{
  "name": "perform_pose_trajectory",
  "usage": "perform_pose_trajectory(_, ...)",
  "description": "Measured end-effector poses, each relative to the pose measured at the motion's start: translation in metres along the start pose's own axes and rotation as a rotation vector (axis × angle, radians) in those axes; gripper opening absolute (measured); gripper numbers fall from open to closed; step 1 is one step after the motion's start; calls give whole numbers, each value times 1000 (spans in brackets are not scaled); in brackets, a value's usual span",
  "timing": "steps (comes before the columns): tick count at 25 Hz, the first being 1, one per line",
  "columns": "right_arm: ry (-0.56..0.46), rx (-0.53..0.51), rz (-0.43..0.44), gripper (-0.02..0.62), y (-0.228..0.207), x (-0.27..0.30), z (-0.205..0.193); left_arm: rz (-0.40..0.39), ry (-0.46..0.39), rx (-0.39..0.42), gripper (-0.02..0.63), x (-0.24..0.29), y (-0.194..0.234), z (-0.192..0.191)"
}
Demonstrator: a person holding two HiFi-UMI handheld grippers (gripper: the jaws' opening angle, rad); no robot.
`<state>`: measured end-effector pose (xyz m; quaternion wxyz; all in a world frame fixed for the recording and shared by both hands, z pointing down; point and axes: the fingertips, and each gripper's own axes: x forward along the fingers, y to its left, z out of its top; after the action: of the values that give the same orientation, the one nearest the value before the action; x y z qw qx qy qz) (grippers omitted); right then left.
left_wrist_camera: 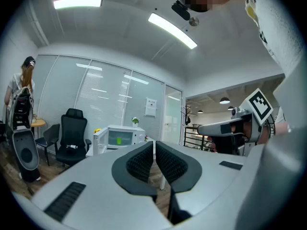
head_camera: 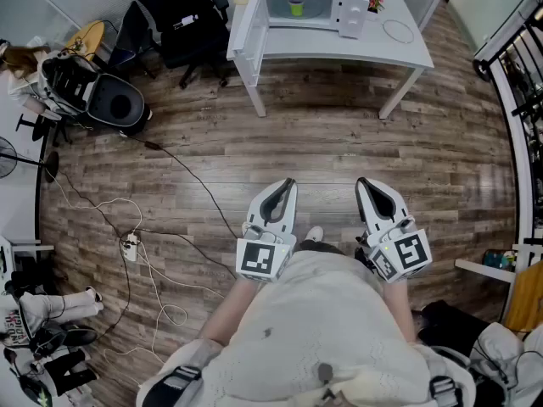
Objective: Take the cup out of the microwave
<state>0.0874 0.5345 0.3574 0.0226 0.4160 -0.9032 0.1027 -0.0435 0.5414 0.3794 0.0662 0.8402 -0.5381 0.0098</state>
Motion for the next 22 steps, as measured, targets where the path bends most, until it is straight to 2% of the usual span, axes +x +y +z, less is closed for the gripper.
perform_pose_trajectory(10, 5, 9, -12, 6, -1, -17, -4, -41, -12, 23, 29, 0, -19, 4)
perform_pose_trajectory(16, 13, 9, -18, 6, -2, -24, -8, -40, -9, 12, 108, 2, -25, 4)
perform_pose_trajectory(22, 6, 10, -17, 6, -7, -32, -9, -16, -2, 16, 123, 2, -30, 0)
